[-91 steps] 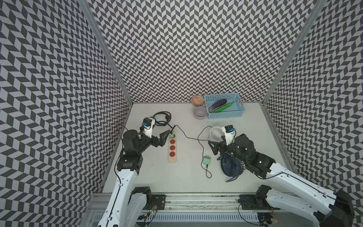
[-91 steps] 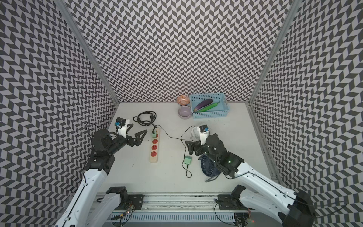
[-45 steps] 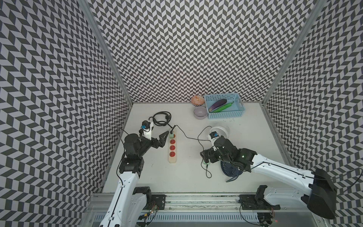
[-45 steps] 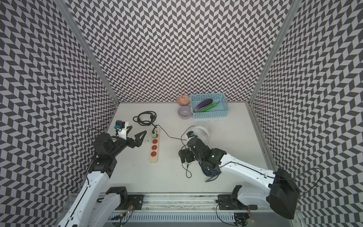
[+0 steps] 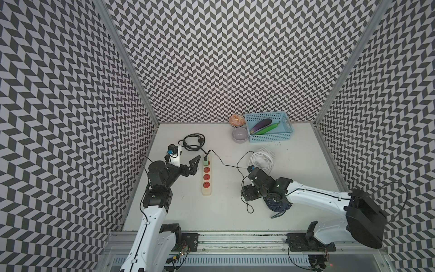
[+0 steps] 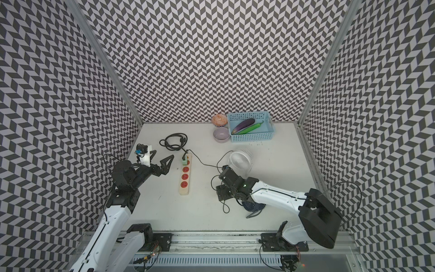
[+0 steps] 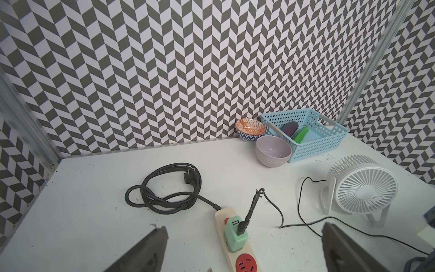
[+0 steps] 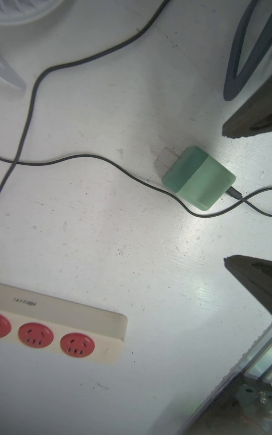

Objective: Plug the desk fan into the power strip
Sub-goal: Pick up the plug from the center of the board.

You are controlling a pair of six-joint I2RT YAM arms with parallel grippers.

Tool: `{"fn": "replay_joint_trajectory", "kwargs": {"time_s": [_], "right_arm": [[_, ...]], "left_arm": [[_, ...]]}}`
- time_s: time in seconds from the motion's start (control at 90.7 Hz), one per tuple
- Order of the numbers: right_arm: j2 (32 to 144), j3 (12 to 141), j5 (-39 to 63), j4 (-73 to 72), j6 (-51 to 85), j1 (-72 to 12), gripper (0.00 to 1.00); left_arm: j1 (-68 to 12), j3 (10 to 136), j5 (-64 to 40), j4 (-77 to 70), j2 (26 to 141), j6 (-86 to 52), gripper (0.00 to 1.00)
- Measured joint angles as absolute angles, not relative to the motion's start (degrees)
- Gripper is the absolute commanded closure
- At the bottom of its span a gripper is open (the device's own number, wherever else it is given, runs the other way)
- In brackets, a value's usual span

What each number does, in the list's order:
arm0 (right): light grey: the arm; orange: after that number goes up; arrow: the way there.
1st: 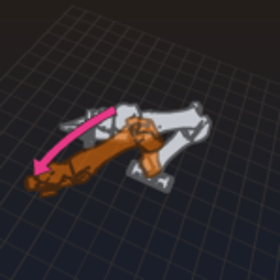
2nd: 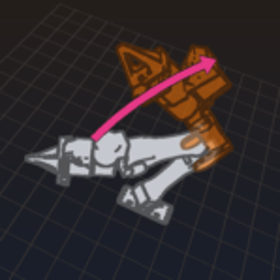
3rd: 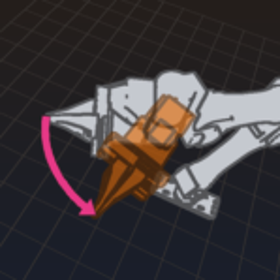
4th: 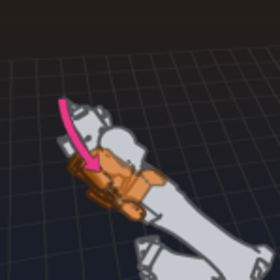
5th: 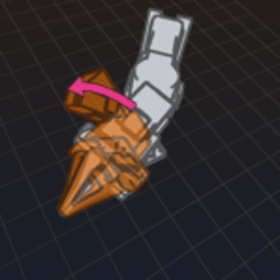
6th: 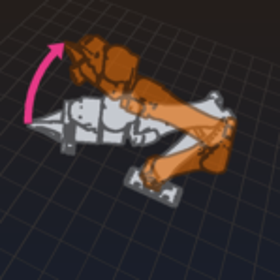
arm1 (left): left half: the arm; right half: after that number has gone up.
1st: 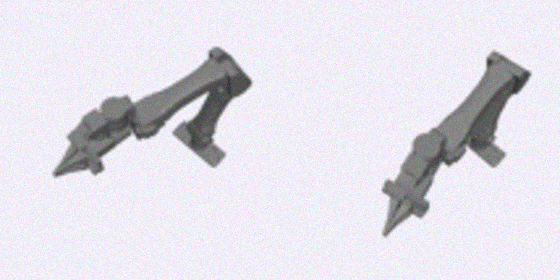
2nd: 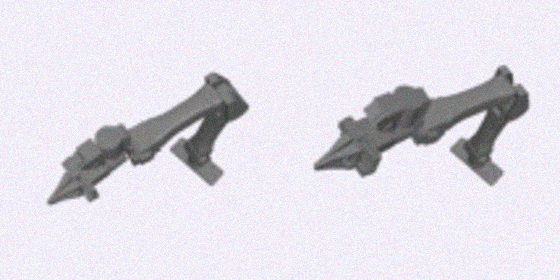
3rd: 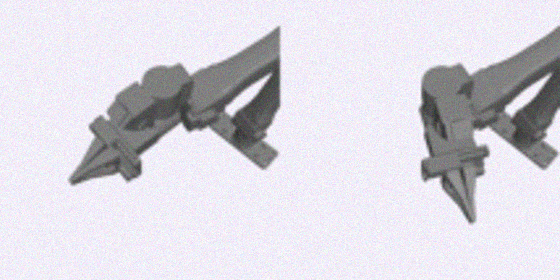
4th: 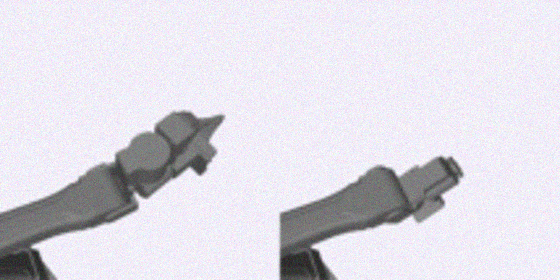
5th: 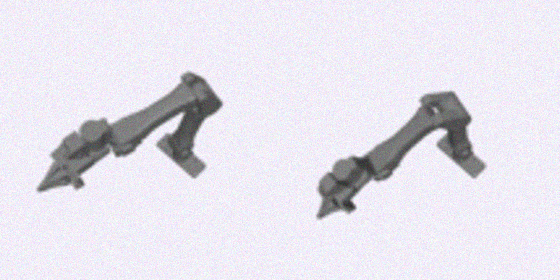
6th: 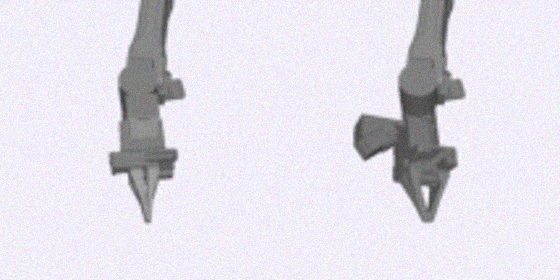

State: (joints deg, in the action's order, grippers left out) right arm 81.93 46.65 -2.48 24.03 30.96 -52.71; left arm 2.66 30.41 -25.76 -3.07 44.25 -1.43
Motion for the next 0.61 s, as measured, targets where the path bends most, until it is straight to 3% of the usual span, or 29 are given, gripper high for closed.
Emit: {"fn": "replay_joint_trajectory", "kwargs": {"time_s": [0.187,0.606], "right_arm": [[85.8,46.7,-2.1,24.0,31.1,-52.7,0.24],[90.3,49.6,-2.9,24.5,31.2,-51.7,0.22]], "left_arm": [[2.7,30.4,-25.8,-3.4,44.2,-1.4,0.0],[2.7,30.4,-26.1,-3.4,44.1,-1.4,0.0]]}}
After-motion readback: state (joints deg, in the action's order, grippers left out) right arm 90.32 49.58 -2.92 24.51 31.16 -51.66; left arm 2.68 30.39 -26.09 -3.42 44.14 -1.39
